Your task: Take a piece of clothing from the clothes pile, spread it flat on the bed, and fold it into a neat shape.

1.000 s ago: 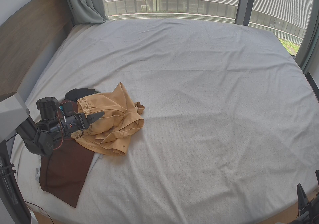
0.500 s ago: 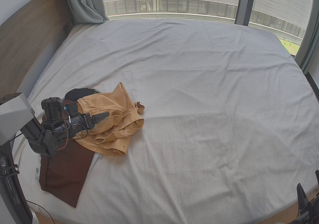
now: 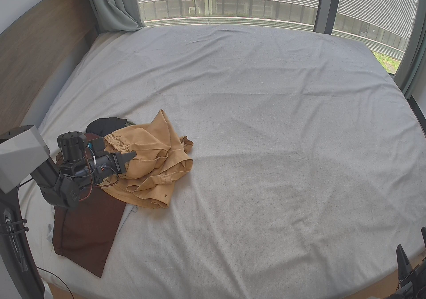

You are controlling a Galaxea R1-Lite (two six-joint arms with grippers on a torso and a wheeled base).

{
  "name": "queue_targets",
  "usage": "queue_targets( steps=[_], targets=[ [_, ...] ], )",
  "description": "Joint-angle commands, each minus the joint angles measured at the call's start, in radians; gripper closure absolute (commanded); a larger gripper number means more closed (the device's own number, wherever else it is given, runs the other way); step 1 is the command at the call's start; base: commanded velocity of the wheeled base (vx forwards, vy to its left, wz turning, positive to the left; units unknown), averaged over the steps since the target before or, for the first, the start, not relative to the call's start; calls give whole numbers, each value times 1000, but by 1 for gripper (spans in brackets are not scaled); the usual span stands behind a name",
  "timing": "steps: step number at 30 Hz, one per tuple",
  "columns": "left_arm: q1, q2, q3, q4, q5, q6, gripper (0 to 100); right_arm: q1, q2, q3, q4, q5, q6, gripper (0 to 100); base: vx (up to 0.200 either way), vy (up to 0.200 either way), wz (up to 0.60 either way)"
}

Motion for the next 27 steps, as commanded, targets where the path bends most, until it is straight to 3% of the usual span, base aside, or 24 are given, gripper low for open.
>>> queue_targets(
  steps=[1,11,27],
  targets=[
    [1,-11,17,-1,-2,-18,100,0,-16,16,0,0,1,0,0,0,0],
    [6,-187,128,-40,-30,-228,100,-1,-16,16,0,0,3,0,0,0,0],
    [-22,-238,264,-173,-33,-239,100,-1,-16,16,0,0,4,0,0,0,0]
  ],
)
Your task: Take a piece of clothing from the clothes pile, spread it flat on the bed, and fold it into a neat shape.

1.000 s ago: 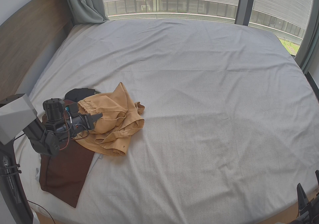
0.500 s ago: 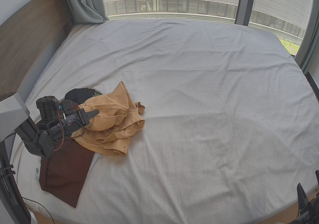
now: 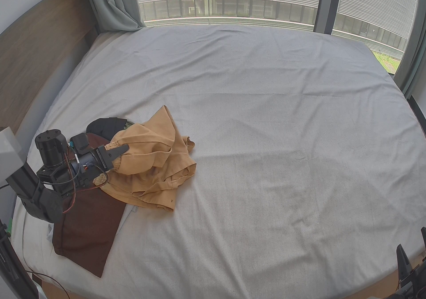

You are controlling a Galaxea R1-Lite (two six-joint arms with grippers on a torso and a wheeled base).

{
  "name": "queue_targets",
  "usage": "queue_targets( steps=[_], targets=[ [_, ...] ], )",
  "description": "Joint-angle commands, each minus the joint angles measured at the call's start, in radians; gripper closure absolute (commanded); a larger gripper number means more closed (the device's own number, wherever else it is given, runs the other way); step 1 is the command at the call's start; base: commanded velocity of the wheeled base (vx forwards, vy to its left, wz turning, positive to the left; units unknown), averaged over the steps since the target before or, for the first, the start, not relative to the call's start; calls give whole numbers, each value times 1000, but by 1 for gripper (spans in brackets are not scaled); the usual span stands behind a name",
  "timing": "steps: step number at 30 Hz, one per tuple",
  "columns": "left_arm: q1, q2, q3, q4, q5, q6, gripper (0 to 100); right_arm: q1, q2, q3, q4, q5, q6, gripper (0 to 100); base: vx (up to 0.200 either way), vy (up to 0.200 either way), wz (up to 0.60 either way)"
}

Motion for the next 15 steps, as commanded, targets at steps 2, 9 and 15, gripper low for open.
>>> queue_targets(
  steps=[2,9,15],
  targets=[
    [-7,-17,17,-8,0,0,100,0,-16,16,0,1,0,0,0,0,0],
    [-13,-21,15,-9,2,0,100,0,-16,16,0,1,1,0,0,0,0],
    [-38,-60,20,-14,22,-94,100,0,-16,16,0,1,1,0,0,0,0]
  ],
)
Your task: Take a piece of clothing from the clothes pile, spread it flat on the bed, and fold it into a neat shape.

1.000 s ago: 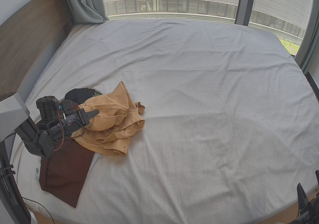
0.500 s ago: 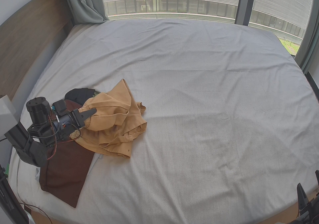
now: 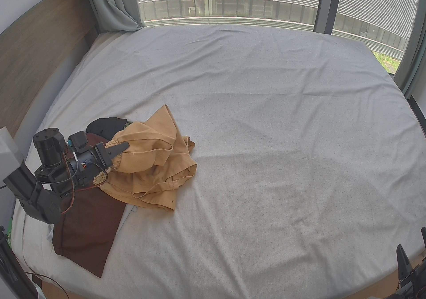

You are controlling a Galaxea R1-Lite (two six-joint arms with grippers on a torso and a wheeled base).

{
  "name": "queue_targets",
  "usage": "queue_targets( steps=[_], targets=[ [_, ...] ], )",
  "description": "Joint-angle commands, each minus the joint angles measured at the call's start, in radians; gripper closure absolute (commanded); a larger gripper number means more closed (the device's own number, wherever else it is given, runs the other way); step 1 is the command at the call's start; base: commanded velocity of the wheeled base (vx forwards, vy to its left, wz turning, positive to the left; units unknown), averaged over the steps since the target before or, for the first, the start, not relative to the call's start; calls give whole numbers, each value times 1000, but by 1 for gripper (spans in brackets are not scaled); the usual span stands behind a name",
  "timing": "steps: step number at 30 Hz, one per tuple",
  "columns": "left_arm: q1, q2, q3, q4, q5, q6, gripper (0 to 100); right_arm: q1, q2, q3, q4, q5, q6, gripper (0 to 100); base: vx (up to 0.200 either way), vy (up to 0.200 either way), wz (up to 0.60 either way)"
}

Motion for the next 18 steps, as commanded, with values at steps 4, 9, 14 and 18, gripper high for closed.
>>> queue_targets(
  steps=[4,9,14,18],
  targets=[
    [-44,-62,10,-21,46,-99,100,0,-16,16,0,1,-1,0,0,0,0],
    [-93,-81,2,-22,112,-163,100,2,-16,16,0,1,1,0,0,0,0],
    [-169,-99,-11,-24,251,-272,100,2,-16,16,0,1,-1,0,0,0,0],
    [-212,-99,-30,-24,342,-301,100,2,-16,16,0,1,-1,0,0,0,0]
  ],
)
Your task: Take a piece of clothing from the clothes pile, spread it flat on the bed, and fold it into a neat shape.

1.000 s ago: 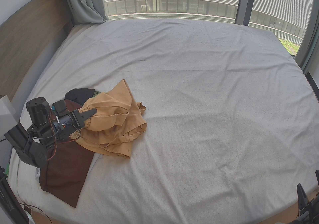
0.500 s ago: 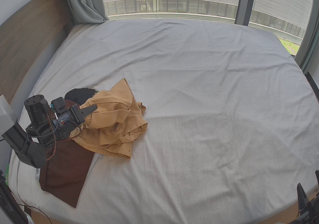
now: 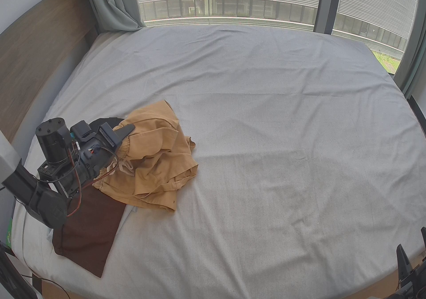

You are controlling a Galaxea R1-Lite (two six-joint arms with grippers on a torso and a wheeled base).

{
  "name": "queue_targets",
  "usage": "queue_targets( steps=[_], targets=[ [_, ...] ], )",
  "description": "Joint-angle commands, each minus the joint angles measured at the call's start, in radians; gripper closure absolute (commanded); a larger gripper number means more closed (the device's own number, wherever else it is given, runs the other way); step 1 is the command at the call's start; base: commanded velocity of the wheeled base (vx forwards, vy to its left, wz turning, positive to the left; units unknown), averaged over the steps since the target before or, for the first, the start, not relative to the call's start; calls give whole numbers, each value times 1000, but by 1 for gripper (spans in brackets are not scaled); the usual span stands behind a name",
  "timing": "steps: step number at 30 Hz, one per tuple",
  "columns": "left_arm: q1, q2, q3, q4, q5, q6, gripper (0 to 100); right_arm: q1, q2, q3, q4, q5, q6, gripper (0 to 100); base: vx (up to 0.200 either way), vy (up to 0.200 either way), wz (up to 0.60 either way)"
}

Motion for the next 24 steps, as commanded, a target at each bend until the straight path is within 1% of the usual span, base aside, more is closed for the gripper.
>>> queue_targets(
  steps=[1,3,4,5,8,9,13,16,24],
  targets=[
    [-68,-15,-25,-1,63,-33,100,0,-16,16,0,1,-1,0,0,0,0],
    [-94,-15,-37,-1,99,-56,100,0,-16,16,0,1,-1,0,0,0,0],
    [-94,-15,-37,-1,99,-56,100,0,-16,16,0,1,-1,0,0,0,0],
    [-120,-19,-52,-1,142,-82,100,0,-16,16,0,1,-1,0,0,0,0],
    [-145,-17,-71,0,205,-111,100,0,-16,16,0,1,-1,0,0,0,0],
    [-163,-12,-79,0,242,-128,100,0,-16,16,0,1,-1,0,0,0,0],
    [-195,-12,-98,3,308,-153,100,0,-16,16,0,1,-1,0,0,0,0],
    [-209,-15,-114,11,325,-170,100,0,-16,16,0,1,-1,0,0,0,0],
    [-235,-17,-129,45,334,-179,100,0,-16,16,0,1,-1,0,0,0,0]
  ],
)
